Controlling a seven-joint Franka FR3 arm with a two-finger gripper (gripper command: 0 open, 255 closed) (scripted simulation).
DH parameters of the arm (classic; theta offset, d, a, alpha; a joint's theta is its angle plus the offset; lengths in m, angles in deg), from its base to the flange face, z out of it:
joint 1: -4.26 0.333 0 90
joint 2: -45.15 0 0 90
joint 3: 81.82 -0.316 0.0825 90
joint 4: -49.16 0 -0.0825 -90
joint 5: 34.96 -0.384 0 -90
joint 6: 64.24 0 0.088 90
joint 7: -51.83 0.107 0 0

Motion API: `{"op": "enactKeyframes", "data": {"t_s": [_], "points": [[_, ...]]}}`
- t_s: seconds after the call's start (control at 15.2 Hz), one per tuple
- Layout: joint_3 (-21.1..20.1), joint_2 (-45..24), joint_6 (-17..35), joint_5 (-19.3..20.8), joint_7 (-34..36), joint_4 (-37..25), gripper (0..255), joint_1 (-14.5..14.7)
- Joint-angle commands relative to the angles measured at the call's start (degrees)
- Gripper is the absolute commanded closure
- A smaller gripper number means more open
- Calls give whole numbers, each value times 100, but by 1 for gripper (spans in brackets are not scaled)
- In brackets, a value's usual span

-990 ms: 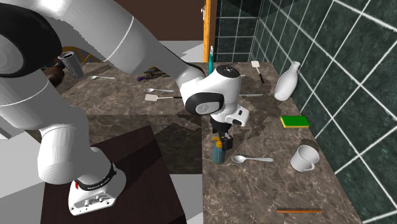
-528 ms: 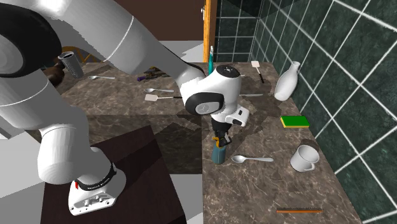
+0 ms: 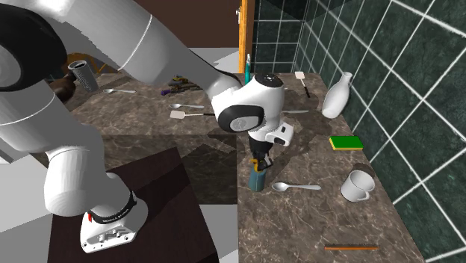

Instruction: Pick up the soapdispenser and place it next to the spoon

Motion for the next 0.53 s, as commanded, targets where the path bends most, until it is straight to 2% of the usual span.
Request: {"op": "enactKeyframes", "data": {"t_s": [0.0, 0.46], "points": [[-5, 128, -146, 24, 24, -18, 255, 4], [-14, 484, -708, 79, 60, -227, 255, 4]]}}
